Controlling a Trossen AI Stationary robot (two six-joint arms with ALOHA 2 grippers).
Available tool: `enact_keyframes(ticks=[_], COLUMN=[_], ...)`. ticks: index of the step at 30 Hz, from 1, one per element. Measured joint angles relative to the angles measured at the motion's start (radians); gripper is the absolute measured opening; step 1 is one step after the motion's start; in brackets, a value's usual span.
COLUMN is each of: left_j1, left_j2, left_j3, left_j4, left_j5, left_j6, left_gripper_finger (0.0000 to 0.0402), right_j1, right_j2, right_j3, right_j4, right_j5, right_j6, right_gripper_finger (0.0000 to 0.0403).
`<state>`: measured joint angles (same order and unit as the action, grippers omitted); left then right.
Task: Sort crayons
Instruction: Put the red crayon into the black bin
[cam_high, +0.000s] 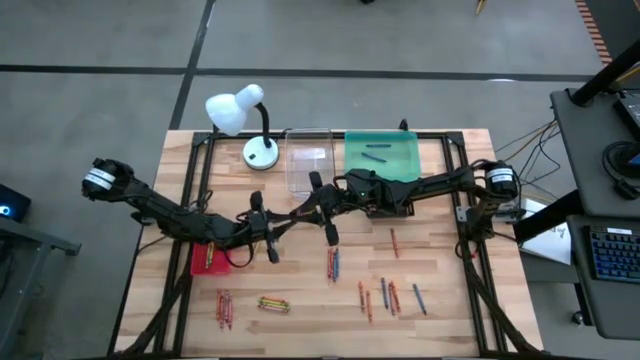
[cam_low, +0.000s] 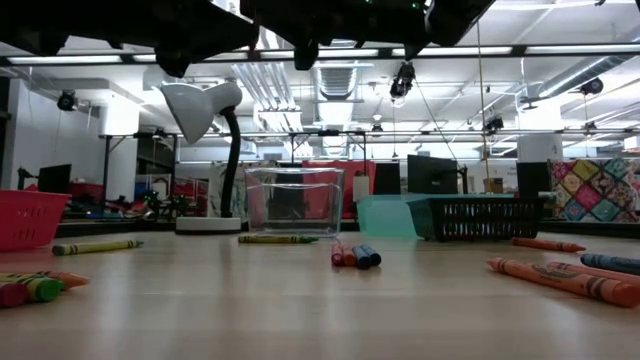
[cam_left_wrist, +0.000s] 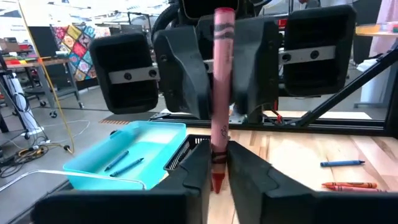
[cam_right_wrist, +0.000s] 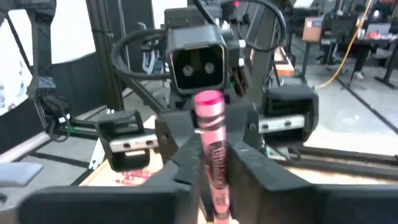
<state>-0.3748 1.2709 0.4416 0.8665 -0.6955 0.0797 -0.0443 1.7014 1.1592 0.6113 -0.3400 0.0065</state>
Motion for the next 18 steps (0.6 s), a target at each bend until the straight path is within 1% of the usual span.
enact_keyframes(ticks=[2, 6, 9, 12, 15, 16, 18], left_j1=[0.000, 0.000, 0.004, 0.015, 0.034, 0.043, 0.069], left_j2=[-0.001, -0.006, -0.014, -0.028, -0.043, -0.047, -0.059], left_j3=[0.000, 0.000, 0.005, 0.011, 0.019, 0.023, 0.034], left_j4=[-0.001, 0.001, 0.001, 0.000, -0.018, -0.028, -0.065], left_j5=[0.002, -0.003, -0.003, -0.003, -0.004, -0.003, -0.002], left_j6=[-0.001, -0.002, -0.002, -0.002, 0.019, 0.029, 0.047], left_gripper_finger=[0.0061, 0.0104, 0.0128, 0.0141, 0.0143, 0.0142, 0.0138], right_j1=[-0.001, -0.009, -0.034, -0.072, -0.122, -0.141, -0.182], right_j2=[-0.012, -0.054, -0.108, -0.181, -0.239, -0.250, -0.255], right_j3=[0.000, -0.001, -0.001, -0.001, 0.000, 0.000, -0.001], right_j4=[-0.033, -0.134, -0.297, -0.563, -0.902, -1.022, -1.228], right_j5=[0.004, 0.000, 0.009, 0.100, 0.247, 0.284, 0.328], right_j6=[-0.003, 0.000, -0.012, -0.077, -0.135, -0.132, -0.072], right_gripper_finger=[0.0021, 0.0018, 0.0017, 0.0017, 0.0016, 0.0016, 0.0016])
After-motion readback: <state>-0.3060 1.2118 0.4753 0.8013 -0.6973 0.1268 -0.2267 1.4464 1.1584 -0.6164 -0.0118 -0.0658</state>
